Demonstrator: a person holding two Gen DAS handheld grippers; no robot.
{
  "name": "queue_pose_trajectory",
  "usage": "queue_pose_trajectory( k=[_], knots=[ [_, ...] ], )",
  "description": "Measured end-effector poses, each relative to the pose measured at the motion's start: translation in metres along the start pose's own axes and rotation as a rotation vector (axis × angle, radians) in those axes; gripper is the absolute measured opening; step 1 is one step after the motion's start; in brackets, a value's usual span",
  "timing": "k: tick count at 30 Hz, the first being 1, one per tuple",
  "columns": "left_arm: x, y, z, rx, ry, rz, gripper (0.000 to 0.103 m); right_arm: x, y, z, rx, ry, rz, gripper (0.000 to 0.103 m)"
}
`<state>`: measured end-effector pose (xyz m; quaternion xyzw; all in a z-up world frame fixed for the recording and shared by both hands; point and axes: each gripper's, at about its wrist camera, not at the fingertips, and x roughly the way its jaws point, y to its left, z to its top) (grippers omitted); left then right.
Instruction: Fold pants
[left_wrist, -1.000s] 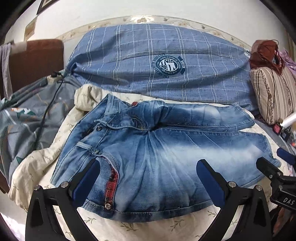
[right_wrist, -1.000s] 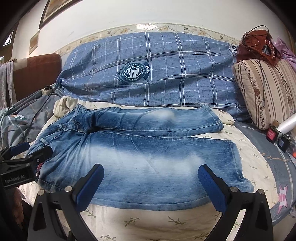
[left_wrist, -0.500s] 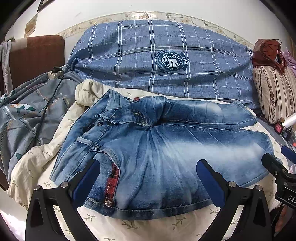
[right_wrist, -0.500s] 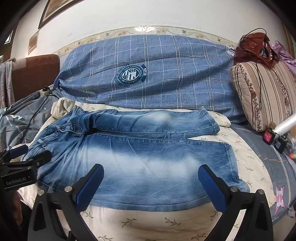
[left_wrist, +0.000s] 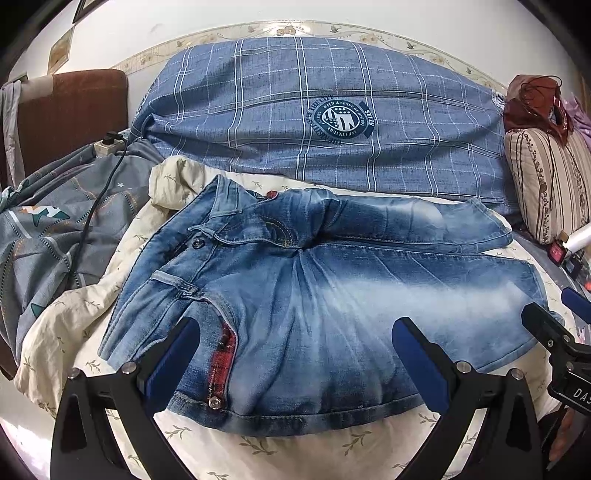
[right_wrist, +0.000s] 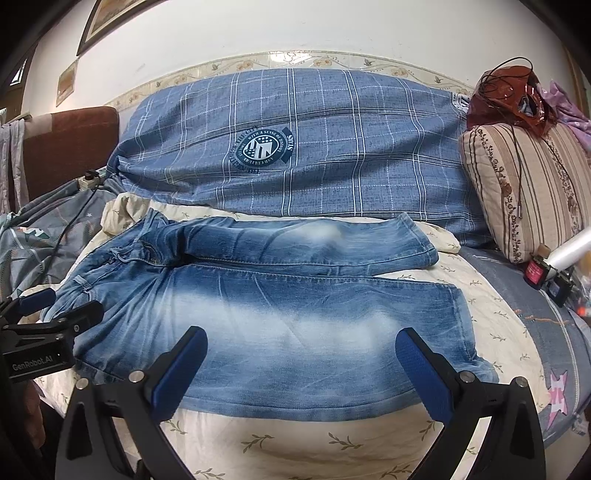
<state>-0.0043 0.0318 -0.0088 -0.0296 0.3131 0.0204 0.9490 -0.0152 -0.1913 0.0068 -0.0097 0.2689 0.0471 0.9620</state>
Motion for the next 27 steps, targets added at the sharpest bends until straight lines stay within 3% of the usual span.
queue_pose_trajectory(
  k=[27],
  knots=[
    [0.0029, -0.0020, -0.0017, 0.015, 0.023, 0.005, 0.103, 0.0013, 0.0008, -0.0009, 0.001, 0.005, 0.006, 0.103]
  ],
)
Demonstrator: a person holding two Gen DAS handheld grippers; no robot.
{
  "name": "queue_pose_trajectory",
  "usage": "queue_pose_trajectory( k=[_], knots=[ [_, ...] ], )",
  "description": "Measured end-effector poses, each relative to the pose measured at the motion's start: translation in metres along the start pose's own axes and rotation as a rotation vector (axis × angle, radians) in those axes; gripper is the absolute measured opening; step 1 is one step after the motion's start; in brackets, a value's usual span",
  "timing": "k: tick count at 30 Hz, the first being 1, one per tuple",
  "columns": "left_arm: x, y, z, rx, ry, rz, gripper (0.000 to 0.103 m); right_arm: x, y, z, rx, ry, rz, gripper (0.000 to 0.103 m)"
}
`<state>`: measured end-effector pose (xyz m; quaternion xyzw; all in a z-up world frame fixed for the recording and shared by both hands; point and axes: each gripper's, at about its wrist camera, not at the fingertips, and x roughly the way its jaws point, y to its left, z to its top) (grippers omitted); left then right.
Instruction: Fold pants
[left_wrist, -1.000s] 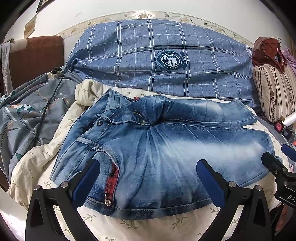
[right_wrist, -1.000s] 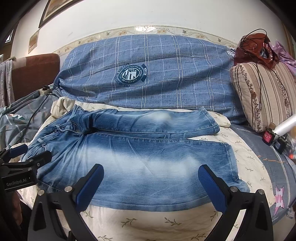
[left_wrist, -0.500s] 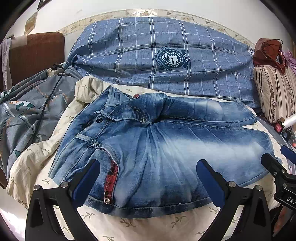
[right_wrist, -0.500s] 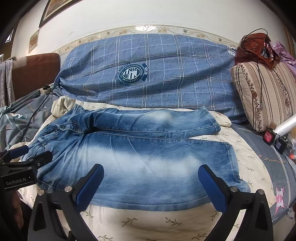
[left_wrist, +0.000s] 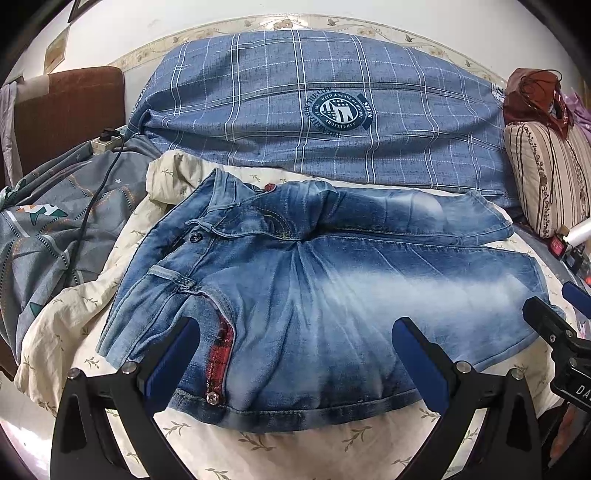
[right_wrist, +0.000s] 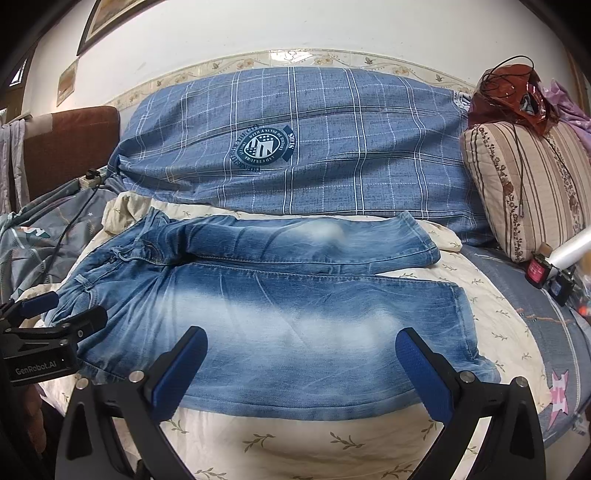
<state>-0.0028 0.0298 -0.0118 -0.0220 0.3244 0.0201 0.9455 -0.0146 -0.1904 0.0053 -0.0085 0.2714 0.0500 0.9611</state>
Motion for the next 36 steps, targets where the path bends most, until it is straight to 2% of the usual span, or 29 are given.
queue_pose_trajectory(
  k=[12, 15, 18, 22, 26, 30, 33, 35, 36],
  knots=[
    [0.000, 0.008, -0.001, -0.023, 0.007, 0.012, 0.103, 0.001, -0.002, -0.001, -0.007, 0.010, -0.001, 0.103],
    [-0.003, 0.025, 0.002, -0.078, 0.001, 0.045, 0.103, 0.000, -0.012, -0.002, 0.008, 0.014, -0.001, 0.103],
    [0.003, 0.058, 0.000, -0.202, 0.062, 0.064, 0.103, -0.005, -0.036, -0.004, 0.078, 0.018, -0.004, 0.103],
    [0.018, 0.104, -0.010, -0.372, 0.160, 0.118, 0.103, -0.008, -0.085, -0.015, 0.247, 0.061, 0.031, 0.103],
    [0.028, 0.133, -0.022, -0.520, 0.231, 0.098, 0.103, -0.003, -0.157, -0.041, 0.593, 0.125, 0.148, 0.103],
    [0.037, 0.145, -0.028, -0.639, 0.268, 0.057, 0.103, 0.005, -0.202, -0.061, 0.867, 0.157, 0.255, 0.103],
    [0.039, 0.144, -0.028, -0.660, 0.272, 0.059, 0.103, 0.019, -0.209, -0.062, 0.917, 0.200, 0.296, 0.102],
    [0.041, 0.144, -0.028, -0.658, 0.277, 0.052, 0.103, 0.028, -0.213, -0.062, 0.939, 0.209, 0.294, 0.102],
    [0.042, 0.143, -0.027, -0.659, 0.285, 0.049, 0.099, 0.032, -0.215, -0.063, 0.957, 0.212, 0.296, 0.101]
  ],
)
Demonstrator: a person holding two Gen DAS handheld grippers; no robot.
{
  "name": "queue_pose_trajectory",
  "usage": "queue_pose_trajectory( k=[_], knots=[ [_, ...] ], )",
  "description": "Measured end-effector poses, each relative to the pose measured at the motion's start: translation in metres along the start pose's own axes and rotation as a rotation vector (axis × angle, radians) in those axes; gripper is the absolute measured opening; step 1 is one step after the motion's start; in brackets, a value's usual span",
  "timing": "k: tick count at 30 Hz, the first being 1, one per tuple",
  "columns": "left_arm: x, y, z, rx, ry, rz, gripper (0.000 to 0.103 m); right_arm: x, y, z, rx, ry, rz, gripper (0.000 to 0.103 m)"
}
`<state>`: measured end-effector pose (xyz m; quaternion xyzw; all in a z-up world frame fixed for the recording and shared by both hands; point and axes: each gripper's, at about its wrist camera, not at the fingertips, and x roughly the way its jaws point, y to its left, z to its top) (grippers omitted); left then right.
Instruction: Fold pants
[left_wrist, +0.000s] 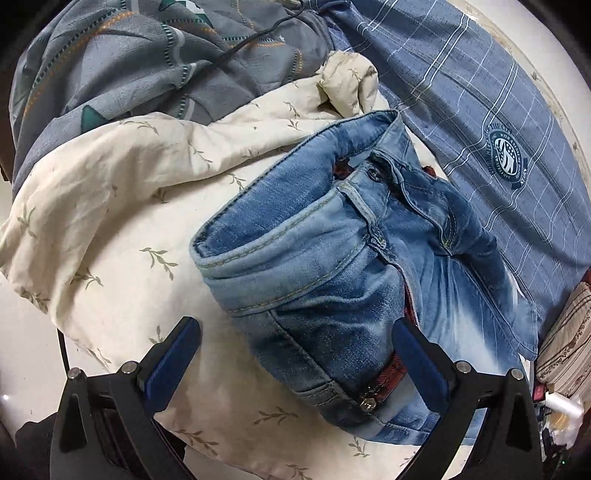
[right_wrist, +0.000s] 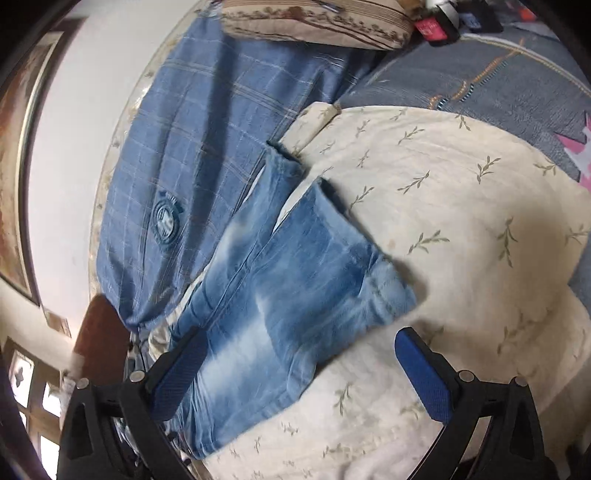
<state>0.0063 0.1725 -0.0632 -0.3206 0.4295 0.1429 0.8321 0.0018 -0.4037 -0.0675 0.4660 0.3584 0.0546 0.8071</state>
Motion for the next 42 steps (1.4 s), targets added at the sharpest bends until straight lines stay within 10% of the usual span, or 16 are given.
queue_pose_trajectory(
  k=[9, 13, 23, 32, 34, 35, 36, 37, 38, 39, 42],
  knots=[
    [0.008, 0.010, 0.021, -0.058, 0.055, 0.016, 0.035, 0.023, -0.003, 0.008, 0.020, 0.061, -0.071, 0.033],
    [0.004, 0.002, 0.024, 0.003, 0.050, 0.036, 0.016, 0.026, 0.017, 0.008, -0.095, 0.050, -0.134, 0.020],
    [-0.067, -0.030, 0.012, 0.133, -0.159, 0.039, 0.013, -0.031, 0.070, 0.021, -0.320, -0.080, -0.208, 0.013],
    [-0.008, 0.001, 0.011, 0.075, 0.038, 0.128, 0.027, 0.005, -0.001, 0.023, -0.055, 0.129, -0.224, 0.021],
    [-0.011, 0.002, 0.014, 0.064, 0.028, 0.120, 0.035, 0.002, -0.005, 0.028, -0.011, 0.108, -0.174, 0.037],
    [-0.013, 0.001, 0.015, 0.071, 0.015, 0.133, 0.039, 0.001, -0.006, 0.030, 0.006, 0.095, -0.163, 0.067],
    [-0.013, 0.000, 0.016, 0.072, 0.011, 0.138, 0.046, 0.000, -0.006, 0.033, 0.017, 0.081, -0.167, 0.076],
    [-0.014, -0.001, 0.016, 0.072, 0.010, 0.135, 0.047, 0.001, -0.005, 0.034, 0.019, 0.070, -0.158, 0.076],
    [-0.013, -0.002, 0.017, 0.080, 0.015, 0.136, 0.044, 0.001, -0.004, 0.035, 0.014, 0.068, -0.124, 0.056],
    [-0.014, -0.003, 0.018, 0.099, 0.020, 0.157, 0.022, -0.001, -0.001, 0.034, -0.003, 0.064, -0.100, 0.025],
    [-0.020, -0.011, 0.021, 0.125, 0.001, 0.149, 0.016, -0.009, 0.017, 0.032, -0.098, 0.045, -0.146, 0.011]
  ],
)
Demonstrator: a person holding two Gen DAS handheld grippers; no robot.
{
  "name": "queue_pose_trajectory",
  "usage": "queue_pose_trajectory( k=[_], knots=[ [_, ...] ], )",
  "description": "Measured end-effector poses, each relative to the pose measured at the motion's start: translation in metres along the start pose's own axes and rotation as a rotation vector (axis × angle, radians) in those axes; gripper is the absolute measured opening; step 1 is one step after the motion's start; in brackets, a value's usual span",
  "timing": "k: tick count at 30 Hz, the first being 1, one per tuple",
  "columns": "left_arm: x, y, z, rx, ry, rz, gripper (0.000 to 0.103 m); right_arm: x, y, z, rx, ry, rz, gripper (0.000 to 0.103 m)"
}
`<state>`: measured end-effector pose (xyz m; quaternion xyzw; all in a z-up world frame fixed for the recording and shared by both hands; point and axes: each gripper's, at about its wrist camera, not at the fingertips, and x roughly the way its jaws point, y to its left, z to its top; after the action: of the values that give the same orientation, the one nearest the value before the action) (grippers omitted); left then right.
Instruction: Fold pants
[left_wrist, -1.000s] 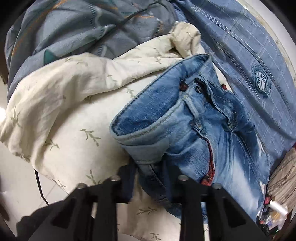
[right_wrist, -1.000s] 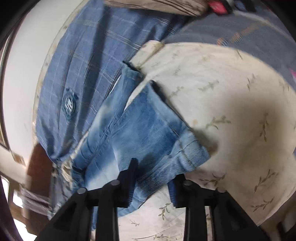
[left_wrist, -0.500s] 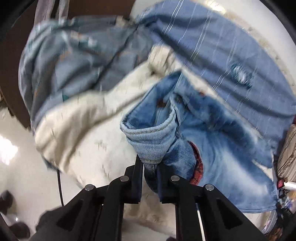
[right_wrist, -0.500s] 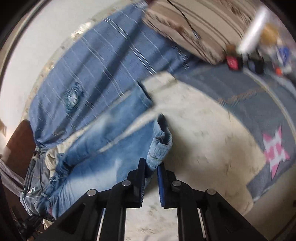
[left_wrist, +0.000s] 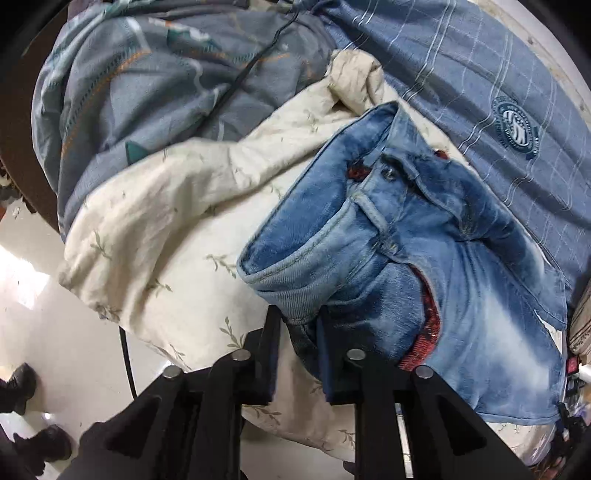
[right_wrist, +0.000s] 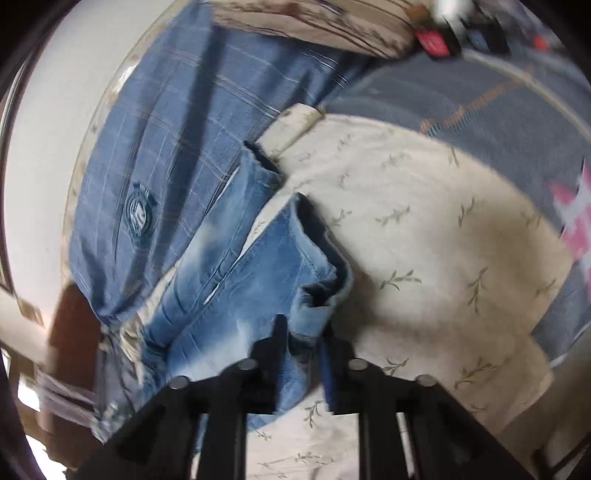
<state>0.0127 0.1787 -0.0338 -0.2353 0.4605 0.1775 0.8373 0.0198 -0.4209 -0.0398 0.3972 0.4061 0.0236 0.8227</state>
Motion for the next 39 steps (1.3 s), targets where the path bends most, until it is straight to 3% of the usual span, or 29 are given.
queue_pose_trajectory(
  k=[4, 6, 9, 10, 11, 12, 14, 17, 19, 21, 23, 25, 26, 27, 28, 29, 30, 32, 36, 39],
  knots=[
    [-0.030, -0.010, -0.011, 0.047, -0.100, 0.021, 0.015, -0.024, 0.022, -0.005, -0.126, -0.079, -0.068, 0.011],
    [-0.025, -0.009, -0.015, 0.047, -0.068, 0.034, 0.016, -0.018, 0.024, -0.009, -0.168, -0.074, -0.129, 0.011],
    [-0.001, -0.003, -0.018, 0.046, 0.050, 0.085, 0.022, 0.022, -0.002, -0.013, -0.132, 0.094, -0.249, 0.017],
    [0.002, 0.003, -0.015, 0.018, 0.072, 0.078, 0.027, 0.028, -0.011, -0.013, -0.086, 0.132, -0.249, 0.017],
    [-0.002, 0.007, -0.013, -0.007, 0.069, 0.063, 0.030, 0.022, -0.012, -0.010, -0.069, 0.107, -0.232, 0.024],
    [-0.007, 0.010, -0.011, -0.026, 0.058, 0.062, 0.038, 0.014, -0.010, -0.008, -0.069, 0.067, -0.243, 0.045],
    [-0.028, 0.012, -0.005, -0.039, -0.006, 0.097, 0.041, -0.005, -0.004, -0.003, -0.079, -0.033, -0.301, 0.069],
    [-0.061, 0.008, 0.001, -0.030, -0.147, 0.109, 0.049, -0.032, 0.010, 0.003, -0.086, -0.154, -0.275, 0.069],
    [-0.074, 0.000, 0.004, -0.013, -0.213, 0.068, 0.051, -0.039, 0.022, 0.003, -0.112, -0.182, -0.196, 0.069],
    [-0.077, -0.018, 0.008, 0.047, -0.251, 0.053, 0.055, -0.030, 0.044, 0.000, -0.185, -0.146, -0.094, 0.069],
    [-0.068, -0.035, 0.007, 0.111, -0.219, -0.007, 0.056, -0.012, 0.051, -0.006, -0.218, -0.068, -0.023, 0.069],
    [-0.053, -0.043, 0.001, 0.152, -0.174, -0.028, 0.056, 0.012, 0.046, -0.013, -0.207, 0.021, -0.012, 0.069],
    [-0.043, -0.048, -0.004, 0.179, -0.150, -0.006, 0.056, 0.029, 0.039, -0.017, -0.196, 0.078, -0.015, 0.069],
    [-0.022, -0.051, -0.009, 0.226, -0.090, 0.066, 0.056, 0.043, 0.028, -0.021, -0.176, 0.121, -0.070, 0.069],
    [0.007, -0.050, -0.014, 0.265, 0.021, 0.150, 0.056, 0.053, 0.020, -0.024, -0.157, 0.154, -0.137, 0.069],
    [0.031, -0.047, -0.019, 0.280, 0.116, 0.190, 0.056, 0.055, 0.014, -0.026, -0.147, 0.156, -0.129, 0.069],
    [0.035, -0.042, -0.021, 0.269, 0.130, 0.186, 0.058, 0.048, 0.016, -0.025, -0.150, 0.133, -0.134, 0.069],
    [0.027, -0.039, -0.019, 0.239, 0.102, 0.161, 0.058, 0.044, 0.024, -0.020, -0.172, 0.127, -0.181, 0.069],
    [0.000, -0.051, -0.001, 0.273, 0.019, 0.113, 0.058, 0.030, 0.040, -0.005, -0.197, 0.076, -0.136, 0.069],
    [-0.023, -0.059, 0.028, 0.278, -0.078, 0.025, 0.068, 0.025, 0.059, 0.016, -0.217, 0.033, -0.082, 0.069]
  ],
)
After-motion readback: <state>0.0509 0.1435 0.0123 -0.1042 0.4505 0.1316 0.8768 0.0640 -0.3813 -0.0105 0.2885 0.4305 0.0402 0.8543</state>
